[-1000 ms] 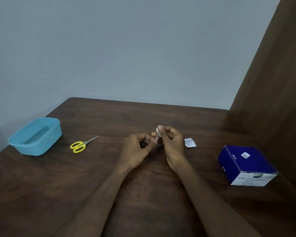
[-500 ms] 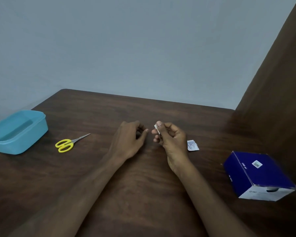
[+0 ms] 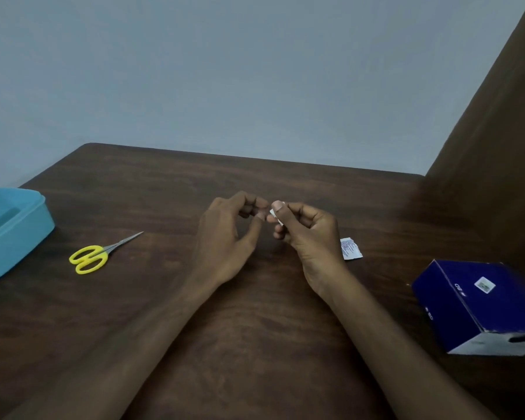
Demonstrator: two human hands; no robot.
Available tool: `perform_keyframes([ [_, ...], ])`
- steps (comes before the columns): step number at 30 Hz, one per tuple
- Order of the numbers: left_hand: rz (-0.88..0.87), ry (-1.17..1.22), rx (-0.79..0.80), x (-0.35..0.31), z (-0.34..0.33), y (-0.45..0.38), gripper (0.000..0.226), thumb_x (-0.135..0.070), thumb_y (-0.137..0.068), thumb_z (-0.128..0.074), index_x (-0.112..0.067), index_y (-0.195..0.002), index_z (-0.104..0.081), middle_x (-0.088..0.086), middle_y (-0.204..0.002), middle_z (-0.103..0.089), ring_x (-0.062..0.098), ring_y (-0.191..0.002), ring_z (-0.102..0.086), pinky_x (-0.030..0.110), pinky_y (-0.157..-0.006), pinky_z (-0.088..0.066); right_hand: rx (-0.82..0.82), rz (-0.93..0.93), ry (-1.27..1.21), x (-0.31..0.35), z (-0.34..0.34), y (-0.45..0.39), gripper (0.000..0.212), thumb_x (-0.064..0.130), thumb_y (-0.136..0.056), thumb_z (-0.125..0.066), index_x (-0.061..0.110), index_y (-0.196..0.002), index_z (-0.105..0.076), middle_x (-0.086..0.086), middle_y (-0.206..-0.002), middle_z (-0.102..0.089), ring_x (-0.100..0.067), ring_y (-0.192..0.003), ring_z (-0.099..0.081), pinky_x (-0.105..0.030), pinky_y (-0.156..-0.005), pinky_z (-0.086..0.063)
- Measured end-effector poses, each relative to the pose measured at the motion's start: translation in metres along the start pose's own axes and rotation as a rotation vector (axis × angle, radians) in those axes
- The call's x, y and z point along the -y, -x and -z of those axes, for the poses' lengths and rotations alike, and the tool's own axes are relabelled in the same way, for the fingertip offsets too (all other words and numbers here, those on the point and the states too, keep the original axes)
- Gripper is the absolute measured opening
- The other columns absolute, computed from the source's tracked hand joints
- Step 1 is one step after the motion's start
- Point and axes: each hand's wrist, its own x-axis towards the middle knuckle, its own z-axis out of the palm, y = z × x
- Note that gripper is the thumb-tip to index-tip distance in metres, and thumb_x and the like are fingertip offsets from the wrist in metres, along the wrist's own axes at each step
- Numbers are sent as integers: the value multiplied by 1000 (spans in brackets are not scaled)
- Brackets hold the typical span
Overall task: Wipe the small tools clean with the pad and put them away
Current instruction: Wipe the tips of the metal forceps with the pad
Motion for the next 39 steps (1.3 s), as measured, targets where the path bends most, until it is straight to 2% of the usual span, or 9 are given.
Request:
perform_keyframes([
  [6, 1, 121, 53, 6, 10, 1, 26, -19, -103, -69, -30, -126, -76, -17, -111, -73, 6, -97, -68, 8, -77, -41, 103, -32, -123, 3, 0, 8, 17, 8, -99, -72, 4, -115, -71, -15, -101, -82, -18, -86, -76, -28, -80, -63],
  [11, -17, 194, 155, 9, 15, -1, 33, -16, -109, -61, -33, -135, -72, -12, -112, -69, 6, -87, -65, 12, -73, -44, 233, -42, -106, 9, 0, 13, 43, -7, -94, -72, 10, -132, -63, -20, -104, -80, -24, -94, -77, -36, -93, -63],
  [13, 4, 261, 208, 9, 15, -1, 30, -19, -111, -56, -31, -133, -72, -13, -119, -71, 6, -99, -70, 24, -83, -56, 244, -52, -99, 10, 1, 14, 48, -7, -89, -77, 9, -131, -61, -21, -103, -80, -28, -93, -78, -41, -94, -63],
  [16, 68, 356, 243, 10, 16, -2, 22, -24, -111, -57, -27, -126, -73, -13, -119, -76, 11, -109, -72, 35, -92, -60, 200, -57, -152, 14, 0, 16, 52, -3, -84, -82, 6, -129, -57, -23, -101, -79, -30, -89, -79, -36, -83, -66],
  [22, 114, 520, 178, 10, 17, -3, 17, -22, -107, -65, -18, -117, -77, -5, -107, -79, 9, -103, -73, 21, -87, -56, 158, -115, -264, 16, 1, 17, 28, -2, -85, -78, 0, -111, -67, -17, -94, -80, -25, -87, -81, -22, -70, -62],
  [25, 152, 579, 147, 9, 13, -3, 19, -23, -110, -58, -14, -118, -73, -5, -107, -79, 5, -96, -70, 17, -78, -51, 170, -115, -204, 14, 3, 17, 22, 0, -85, -80, 4, -105, -70, -12, -87, -80, -22, -81, -80, -22, -69, -62],
  [30, 271, 709, 33, 8, 14, -5, 18, -22, -114, -47, -12, -122, -60, 4, -110, -82, 13, -87, -73, 26, -73, -55, 84, -27, -43, 5, 2, 16, 21, 4, -84, -86, 5, -100, -73, -14, -82, -78, -24, -75, -73, -29, -72, -60],
  [34, 242, 667, 59, 9, 8, 2, 16, -18, -114, -46, -8, -124, -55, 12, -102, -80, 23, -77, -76, 29, -65, -60, -49, 62, -31, 0, 4, 13, 18, 6, -86, -86, 5, -99, -75, -10, -81, -79, -13, -66, -69, -22, -62, -57],
  [39, 174, 559, 144, 8, 8, 3, 22, -6, -106, -64, -13, -127, -61, 6, -102, -79, 21, -85, -78, 31, -69, -63, -123, 128, -40, -2, 10, 5, 16, 7, -88, -84, 5, -102, -78, -9, -85, -81, -10, -68, -70, -20, -64, -56],
])
